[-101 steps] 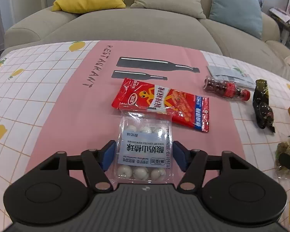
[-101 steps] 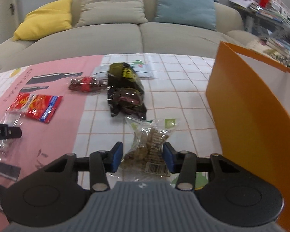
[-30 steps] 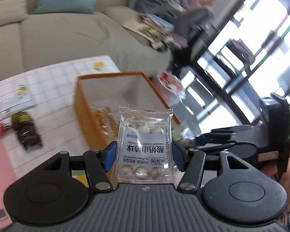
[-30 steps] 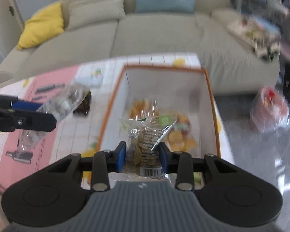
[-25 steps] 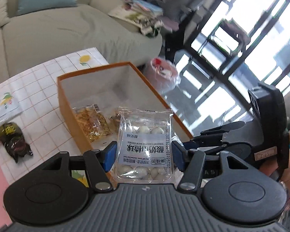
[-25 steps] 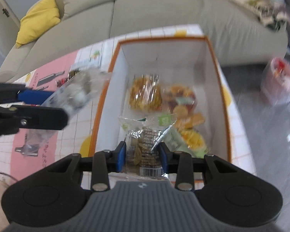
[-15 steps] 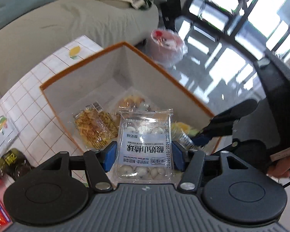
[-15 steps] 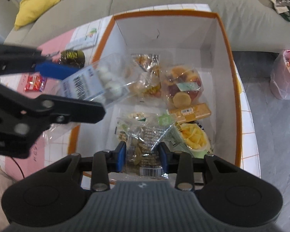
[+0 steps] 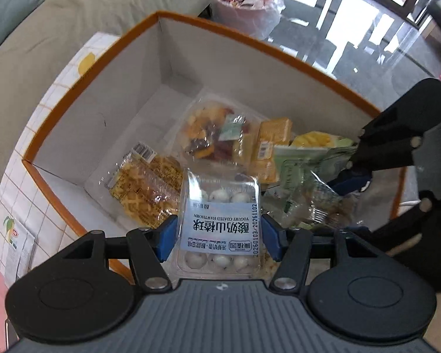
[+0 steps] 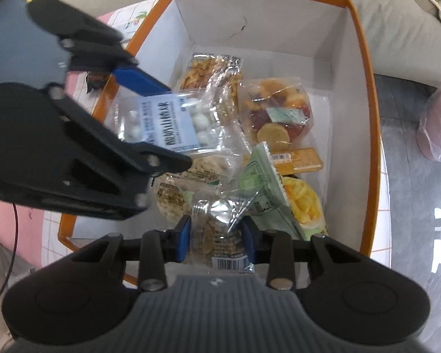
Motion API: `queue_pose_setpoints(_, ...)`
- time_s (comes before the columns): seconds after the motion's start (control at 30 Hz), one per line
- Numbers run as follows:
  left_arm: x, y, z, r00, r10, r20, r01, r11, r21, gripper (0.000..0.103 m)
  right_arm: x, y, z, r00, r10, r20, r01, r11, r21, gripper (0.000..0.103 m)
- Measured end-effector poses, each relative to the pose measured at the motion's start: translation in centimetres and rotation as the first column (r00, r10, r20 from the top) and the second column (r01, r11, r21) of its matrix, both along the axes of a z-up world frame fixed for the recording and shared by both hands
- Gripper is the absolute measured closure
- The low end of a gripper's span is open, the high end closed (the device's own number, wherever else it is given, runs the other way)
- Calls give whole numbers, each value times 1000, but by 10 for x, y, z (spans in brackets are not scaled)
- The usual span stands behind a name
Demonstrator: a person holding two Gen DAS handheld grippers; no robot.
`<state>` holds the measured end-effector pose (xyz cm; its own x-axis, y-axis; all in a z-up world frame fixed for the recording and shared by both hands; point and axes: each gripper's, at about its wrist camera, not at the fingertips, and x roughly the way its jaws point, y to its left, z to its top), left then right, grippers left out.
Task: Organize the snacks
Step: 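Open both grippers to drop the packs into the orange box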
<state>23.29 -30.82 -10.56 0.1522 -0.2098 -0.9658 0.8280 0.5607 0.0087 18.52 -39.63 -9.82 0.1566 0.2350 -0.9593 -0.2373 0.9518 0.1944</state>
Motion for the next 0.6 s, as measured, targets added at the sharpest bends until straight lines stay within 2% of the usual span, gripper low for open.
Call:
queue_pose_setpoints(0.1, 0, -1, -8, 1000, -2, 8, 2, 999, 34, 34, 1, 1, -3, 1000, 0, -6, 0, 1000, -7, 68)
queue_pose_setpoints(0.17, 2, -1, -10, 1000, 13, 11, -13, 999, 33, 29, 1, 2, -6, 1000, -5, -10, 5, 1000, -12, 68)
queue_pose_setpoints(0.23, 3, 1, -6, 999, 33, 1, -33, 999, 10, 28, 0, 4, -8, 1000, -7, -22, 7, 1000, -5, 67)
queue_pose_setpoints(0.3, 5, 5, 0, 998, 53, -20, -53, 998, -20, 22, -2, 6, -7, 1000, -1, -15, 1, 1000, -12, 65)
queue_pose_setpoints(0.33, 5, 5, 3, 998, 57, -26, -58, 998, -31, 20, -4, 7, -5, 1000, 4, -8, -4, 1000, -17, 60)
queue_pose_setpoints(0.37, 4, 5, 7, 998, 59, -23, -60, 997, -40, 20, -6, 8, -2, 1000, 6, -2, -6, 1000, -18, 56)
queue_pose_setpoints(0.47, 1, 10, 22, 997, 75, -14, -76, 994, -82, 20, -5, 10, 4, 1000, 9, 14, -9, 1000, -18, 54)
queue_pose_setpoints(0.6, -7, 23, 47, 994, 107, -9, -107, 981, -164, 20, -16, 18, 21, 998, 21, 66, -19, 999, -42, 47)
